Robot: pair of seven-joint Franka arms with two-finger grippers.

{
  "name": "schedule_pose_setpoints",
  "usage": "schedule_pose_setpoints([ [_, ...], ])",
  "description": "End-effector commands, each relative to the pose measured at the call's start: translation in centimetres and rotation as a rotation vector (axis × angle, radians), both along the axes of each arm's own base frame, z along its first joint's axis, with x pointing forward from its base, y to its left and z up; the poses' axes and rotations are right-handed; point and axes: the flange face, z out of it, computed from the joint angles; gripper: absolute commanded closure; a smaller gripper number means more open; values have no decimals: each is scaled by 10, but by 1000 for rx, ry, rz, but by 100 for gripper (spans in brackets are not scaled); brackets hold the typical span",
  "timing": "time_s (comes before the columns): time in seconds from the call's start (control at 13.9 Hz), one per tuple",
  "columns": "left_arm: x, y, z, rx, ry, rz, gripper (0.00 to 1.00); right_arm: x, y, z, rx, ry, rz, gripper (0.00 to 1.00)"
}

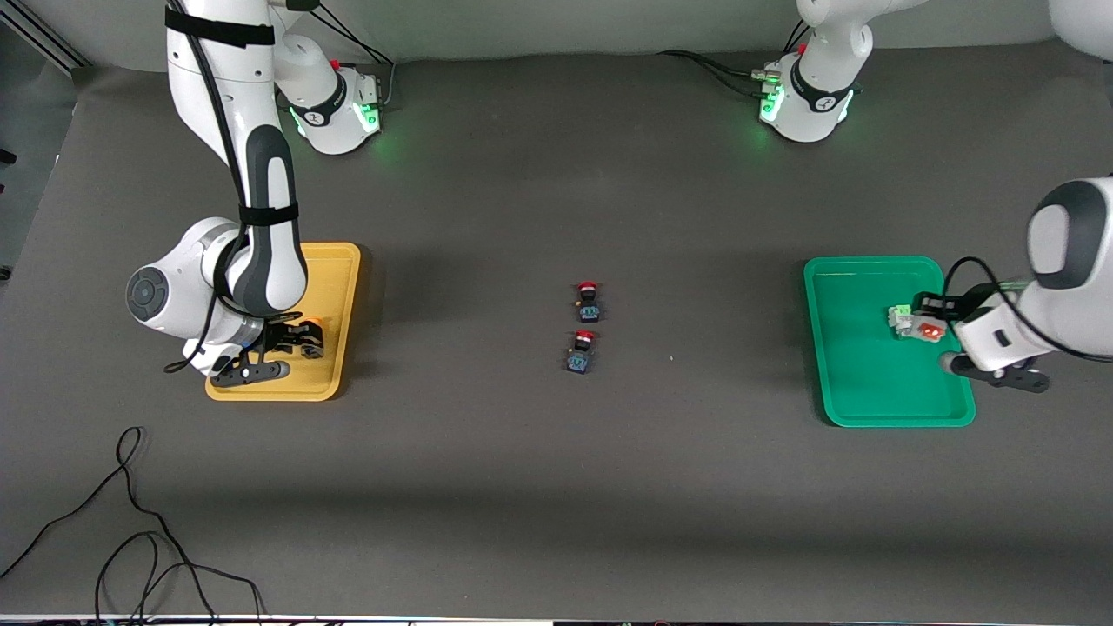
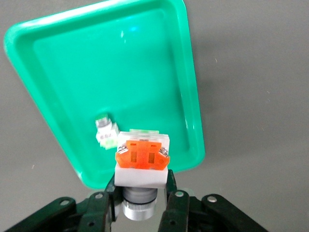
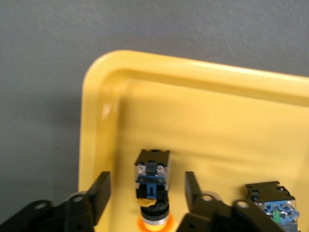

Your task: Place green and yellow buttons in trays

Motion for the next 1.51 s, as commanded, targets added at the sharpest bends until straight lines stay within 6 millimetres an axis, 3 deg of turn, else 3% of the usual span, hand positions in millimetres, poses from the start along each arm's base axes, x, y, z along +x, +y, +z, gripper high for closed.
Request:
schedule_pose_setpoints([
  [0.0, -23, 3, -38, 8, -46, -16, 100, 16, 8, 30, 26, 7, -19, 0],
  [0.22, -49, -2, -99, 0, -108, -16, 100, 45, 24, 88, -19, 62, -7, 0],
  [0.5, -70, 6, -145, -10, -171, 9, 100, 66, 46, 159, -27, 109, 2, 0],
  [0.72, -75, 6, -160, -16, -195, 12, 100, 71, 54, 197, -35, 119, 24, 0],
  [1.0, -75, 5, -161, -15, -192, 18, 100, 67, 66, 259, -80, 149, 35, 0],
  [1.08, -75, 6, -160, -16, -193, 11, 1, 65, 69, 269, -89, 142, 41, 0],
  [1.29, -75, 6, -157, -15, -195, 6, 0, 49, 84, 309, -155, 98, 67, 0],
  [1.36, -73, 7, -149, -11, -197, 5, 0, 45, 81, 320, -158, 85, 69, 0],
  [1.44, -70, 8, -129, 1, -213, 4, 0, 43, 76, 331, -159, 71, 48, 0],
])
